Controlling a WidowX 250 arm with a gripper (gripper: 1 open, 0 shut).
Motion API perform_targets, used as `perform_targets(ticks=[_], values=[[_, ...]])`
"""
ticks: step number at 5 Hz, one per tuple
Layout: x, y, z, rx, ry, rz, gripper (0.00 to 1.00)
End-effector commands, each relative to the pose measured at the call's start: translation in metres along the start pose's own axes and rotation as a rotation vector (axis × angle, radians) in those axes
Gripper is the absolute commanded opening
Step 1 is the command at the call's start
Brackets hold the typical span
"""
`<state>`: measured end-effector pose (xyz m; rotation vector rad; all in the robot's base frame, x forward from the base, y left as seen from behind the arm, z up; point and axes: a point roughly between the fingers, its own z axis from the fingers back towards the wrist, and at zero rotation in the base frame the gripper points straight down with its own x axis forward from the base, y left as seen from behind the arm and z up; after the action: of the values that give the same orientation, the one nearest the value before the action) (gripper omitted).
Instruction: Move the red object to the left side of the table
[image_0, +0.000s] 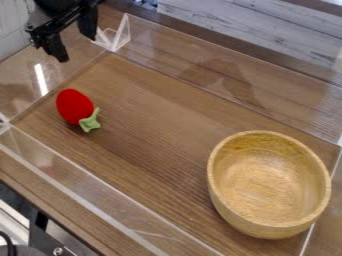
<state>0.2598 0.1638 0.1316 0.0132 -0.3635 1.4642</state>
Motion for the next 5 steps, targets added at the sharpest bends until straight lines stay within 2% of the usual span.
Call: perform_targets(ticks=[1,3,4,5], values=[[0.015,-0.009,0.021,-0.051,-0.031,-0.051,1.00],[0.023,-0.019,0.048,-0.007,-0.077,0.026,1.00],[0.028,-0.011,0.024,-0.005,-0.084,-0.024,0.00],[0.031,-0.003,-0.001,-0.002,-0.086,-0.078,0.00]])
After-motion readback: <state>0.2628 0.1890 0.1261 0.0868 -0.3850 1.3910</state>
